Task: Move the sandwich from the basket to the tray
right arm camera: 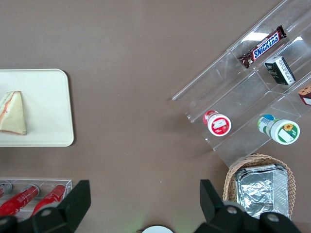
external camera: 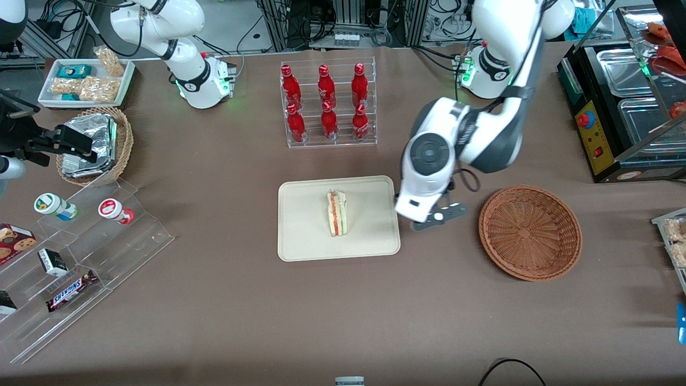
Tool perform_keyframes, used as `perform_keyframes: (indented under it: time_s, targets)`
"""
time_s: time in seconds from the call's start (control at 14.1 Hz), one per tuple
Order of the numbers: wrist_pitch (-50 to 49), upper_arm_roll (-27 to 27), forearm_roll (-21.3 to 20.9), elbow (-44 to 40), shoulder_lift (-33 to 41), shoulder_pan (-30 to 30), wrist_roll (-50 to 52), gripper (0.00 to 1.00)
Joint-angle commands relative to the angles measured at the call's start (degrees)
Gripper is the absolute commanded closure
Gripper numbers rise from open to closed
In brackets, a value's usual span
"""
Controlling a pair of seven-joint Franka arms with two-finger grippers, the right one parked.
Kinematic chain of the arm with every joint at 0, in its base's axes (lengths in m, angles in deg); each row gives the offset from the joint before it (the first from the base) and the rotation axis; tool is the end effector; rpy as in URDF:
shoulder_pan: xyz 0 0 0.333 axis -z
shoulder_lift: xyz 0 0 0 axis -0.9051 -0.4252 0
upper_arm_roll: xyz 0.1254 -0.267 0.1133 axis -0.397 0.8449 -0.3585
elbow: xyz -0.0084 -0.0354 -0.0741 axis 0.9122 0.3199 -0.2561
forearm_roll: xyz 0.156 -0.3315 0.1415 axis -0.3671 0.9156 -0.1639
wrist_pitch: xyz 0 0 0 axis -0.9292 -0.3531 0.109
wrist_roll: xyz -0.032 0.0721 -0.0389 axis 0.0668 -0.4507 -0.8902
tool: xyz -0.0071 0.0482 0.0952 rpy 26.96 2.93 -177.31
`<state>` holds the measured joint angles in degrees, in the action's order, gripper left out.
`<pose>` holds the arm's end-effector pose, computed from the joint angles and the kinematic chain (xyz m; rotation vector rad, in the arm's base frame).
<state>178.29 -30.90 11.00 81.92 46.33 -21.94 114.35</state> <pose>0.5582 -0.3189 0.3798 -2.9439 -0.4388 0.1660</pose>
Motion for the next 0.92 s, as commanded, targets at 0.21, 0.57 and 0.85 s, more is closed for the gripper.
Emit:
perform_keyframes:
  time_s: [0.21, 0.57, 0.85]
  targets:
    - [-4.13, -5.59, 0.08, 7.59, 12.01, 0.35, -11.03, 0.0]
    - [-10.55, 5.98, -0.01, 7.24, 17.55, -18.07, -22.98, 0.0]
    - [-15.48, 15.83, -0.19, 6.54, 21.51, -32.75, -33.62, 0.0]
